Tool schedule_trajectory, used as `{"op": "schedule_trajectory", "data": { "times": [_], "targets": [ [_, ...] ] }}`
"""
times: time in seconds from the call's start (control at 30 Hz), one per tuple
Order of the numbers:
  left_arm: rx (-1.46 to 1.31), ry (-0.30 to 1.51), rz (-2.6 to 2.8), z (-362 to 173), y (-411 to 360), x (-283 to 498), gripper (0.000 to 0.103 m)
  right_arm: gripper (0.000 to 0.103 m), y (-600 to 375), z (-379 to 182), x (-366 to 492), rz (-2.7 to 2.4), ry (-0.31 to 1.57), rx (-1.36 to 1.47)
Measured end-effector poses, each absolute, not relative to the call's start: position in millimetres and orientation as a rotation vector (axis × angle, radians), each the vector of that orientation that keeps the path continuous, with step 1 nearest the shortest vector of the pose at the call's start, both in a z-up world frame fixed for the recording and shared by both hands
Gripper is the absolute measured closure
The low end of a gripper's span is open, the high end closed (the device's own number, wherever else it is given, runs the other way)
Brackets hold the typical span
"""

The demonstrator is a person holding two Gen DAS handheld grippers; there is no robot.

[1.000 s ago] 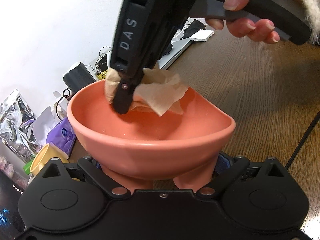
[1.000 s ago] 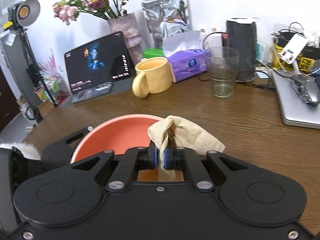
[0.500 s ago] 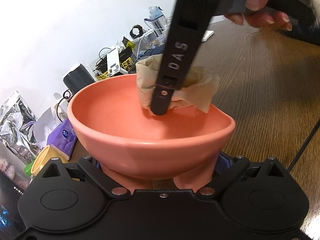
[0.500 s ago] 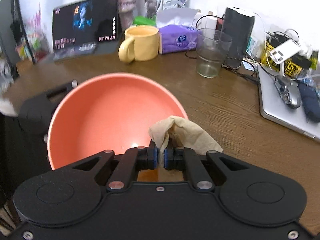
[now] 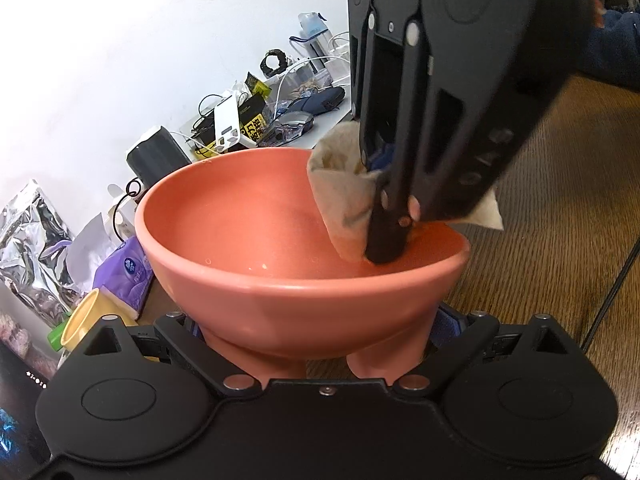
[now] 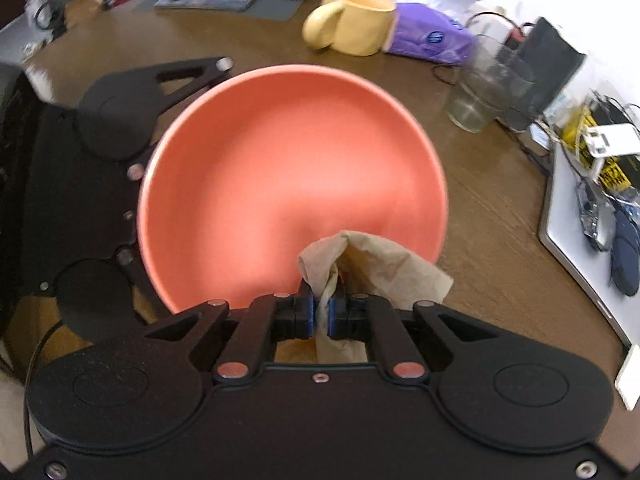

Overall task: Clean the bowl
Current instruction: 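Rub the cloth around the bowl interior with the right tool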

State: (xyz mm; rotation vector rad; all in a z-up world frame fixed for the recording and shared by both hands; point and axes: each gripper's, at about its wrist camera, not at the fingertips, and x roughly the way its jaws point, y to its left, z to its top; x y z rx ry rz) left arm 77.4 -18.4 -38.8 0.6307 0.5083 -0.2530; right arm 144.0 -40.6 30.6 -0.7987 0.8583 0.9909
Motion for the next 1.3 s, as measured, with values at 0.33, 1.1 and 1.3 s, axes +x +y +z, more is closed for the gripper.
{"op": "schedule_trajectory", "data": {
  "times": [0.33,1.1,1.3],
  "targets": [
    [0.632,0.507,-0.259,-39.9,-13.7,74.5,0.007,0.096,-40.7,39.5,143.2,1.096,0.943,-0.687],
    [0.630,0.507,-0.259,-40.0,-16.9,70.9,0.007,0.096,-51.1,53.2,175.6,1.242,0.916,-0.212],
    [0.631,0.507,-0.260,-40.4,-16.0,71.8,0.007,0.096,-55.1,46.1,189.3,1.221,0.878,-0.111]
  ]
}}
